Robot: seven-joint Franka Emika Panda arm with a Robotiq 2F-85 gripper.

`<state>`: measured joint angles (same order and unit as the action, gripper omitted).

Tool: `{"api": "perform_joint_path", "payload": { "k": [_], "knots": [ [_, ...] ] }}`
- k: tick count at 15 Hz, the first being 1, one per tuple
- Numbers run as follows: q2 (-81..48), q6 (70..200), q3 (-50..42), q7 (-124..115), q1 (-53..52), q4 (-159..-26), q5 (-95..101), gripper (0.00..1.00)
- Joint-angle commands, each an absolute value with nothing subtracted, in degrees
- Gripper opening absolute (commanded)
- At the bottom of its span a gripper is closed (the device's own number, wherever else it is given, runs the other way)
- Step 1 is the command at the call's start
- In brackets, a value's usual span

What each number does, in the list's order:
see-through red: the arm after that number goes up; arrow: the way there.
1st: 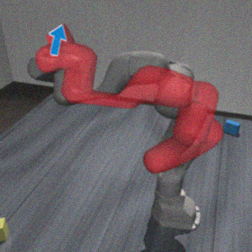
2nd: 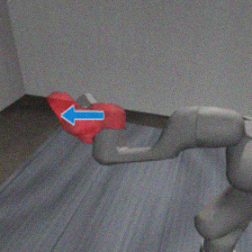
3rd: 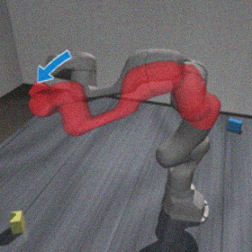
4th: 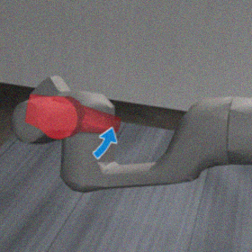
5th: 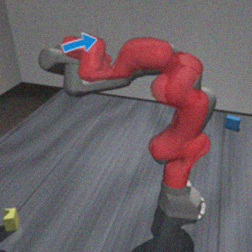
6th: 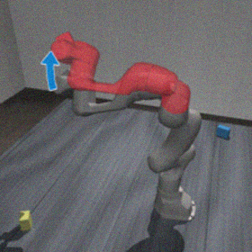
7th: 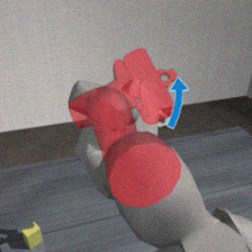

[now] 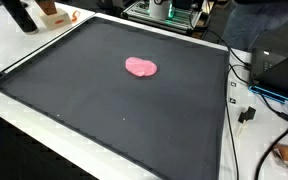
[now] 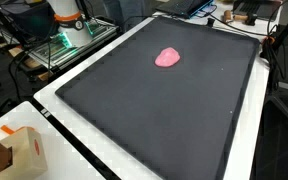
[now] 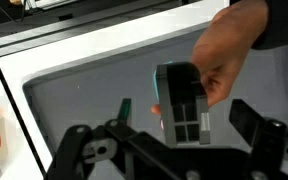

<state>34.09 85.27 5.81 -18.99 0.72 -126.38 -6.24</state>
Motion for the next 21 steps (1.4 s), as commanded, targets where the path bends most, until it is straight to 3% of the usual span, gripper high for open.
{"api": "perform_joint_path", "payload": {
  "k": [1,11,13,16,19,21],
  "knots": [
    [34.1,85.2,6.0,-18.9,1.0,-126.3,-6.3,1.00],
    [33.9,85.4,6.1,-18.6,0.8,-126.1,-6.5,1.00],
    [34.0,85.7,6.1,-18.4,0.8,-126.1,-6.6,0.74],
    [34.0,85.9,6.1,-18.2,0.7,-126.0,-6.7,0.49],
    [33.9,86.2,6.2,-18.1,0.6,-125.8,-6.8,0.27],
    [33.7,86.7,6.2,-17.8,0.5,-125.9,-7.1,0.26]
  ]
}}
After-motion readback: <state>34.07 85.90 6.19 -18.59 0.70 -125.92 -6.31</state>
